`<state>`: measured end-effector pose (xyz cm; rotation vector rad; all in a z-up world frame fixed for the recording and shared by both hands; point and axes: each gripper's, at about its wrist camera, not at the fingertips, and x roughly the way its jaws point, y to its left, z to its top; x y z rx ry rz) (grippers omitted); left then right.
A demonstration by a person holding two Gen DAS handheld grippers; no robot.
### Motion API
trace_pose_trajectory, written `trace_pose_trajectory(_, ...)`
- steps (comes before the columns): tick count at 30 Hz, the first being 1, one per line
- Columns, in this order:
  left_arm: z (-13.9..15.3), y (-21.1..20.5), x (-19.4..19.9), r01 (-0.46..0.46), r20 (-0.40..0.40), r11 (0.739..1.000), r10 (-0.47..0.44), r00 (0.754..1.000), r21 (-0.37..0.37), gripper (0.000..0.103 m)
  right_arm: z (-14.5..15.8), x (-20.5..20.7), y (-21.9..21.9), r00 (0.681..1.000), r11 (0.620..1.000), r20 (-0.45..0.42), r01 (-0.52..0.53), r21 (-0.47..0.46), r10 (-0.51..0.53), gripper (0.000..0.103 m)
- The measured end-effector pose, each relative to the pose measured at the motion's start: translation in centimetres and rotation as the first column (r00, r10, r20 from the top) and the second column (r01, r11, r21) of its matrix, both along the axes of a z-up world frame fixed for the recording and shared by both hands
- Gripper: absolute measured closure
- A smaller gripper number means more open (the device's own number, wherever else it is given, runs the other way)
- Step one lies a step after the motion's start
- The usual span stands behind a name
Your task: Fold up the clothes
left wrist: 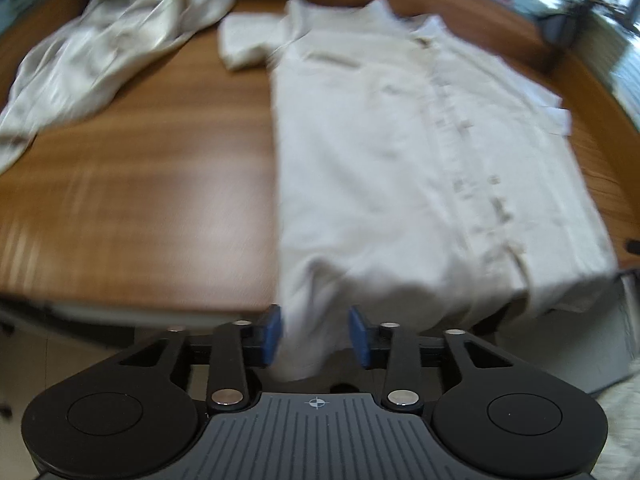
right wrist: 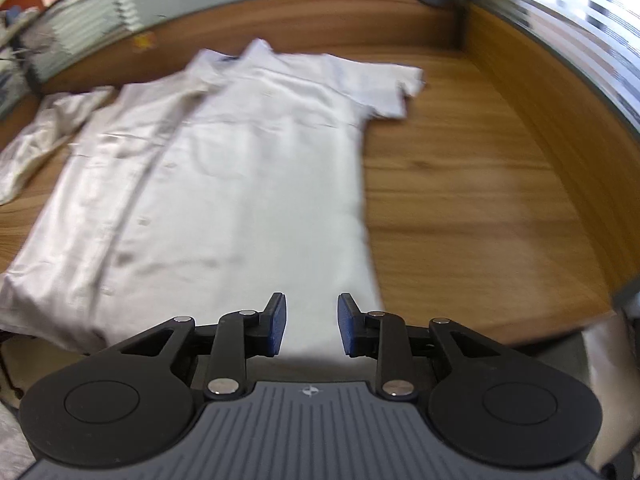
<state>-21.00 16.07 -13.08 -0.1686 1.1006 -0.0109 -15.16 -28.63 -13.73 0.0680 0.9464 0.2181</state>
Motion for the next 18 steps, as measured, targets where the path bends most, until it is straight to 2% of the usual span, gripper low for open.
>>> trace_pose_trajectory(3, 1.4, -0.8, 1.0, 0.119, 0.02, 0.993, -0.119, 0.993, 0.01, 0.052, 0.2, 0.1, 2.2, 0.999, 0.999, 0.012, -0.041, 0.021, 0.041, 0.07)
trace_pose_trajectory(7, 2.8, -1.4, 2.2, 0.264, 0.034, 0.963, -0.266, 0.963, 0.048, 0.048, 0.1, -0.1, 5.3, 0.996, 0.994, 0.003, -0.085, 0.072, 0.085, 0.066)
trace_pose_trajectory(10, 3.3, -0.9, 3.6, 0.326, 0.049, 0.944, -0.329, 0.943, 0.059, 0.045, -0.1, -0.8, 8.1, 0.994, 0.991, -0.007, -0.112, 0.079, 0.113, 0.062)
trace_pose_trajectory(18, 3.4, 1.3, 7.4, 0.469, 0.041, 0.881, -0.472, 0.881, 0.064, 0.043, -1.5, -2.4, 16.3, 0.994, 0.995, -0.028, -0.102, 0.002, 0.102, 0.062)
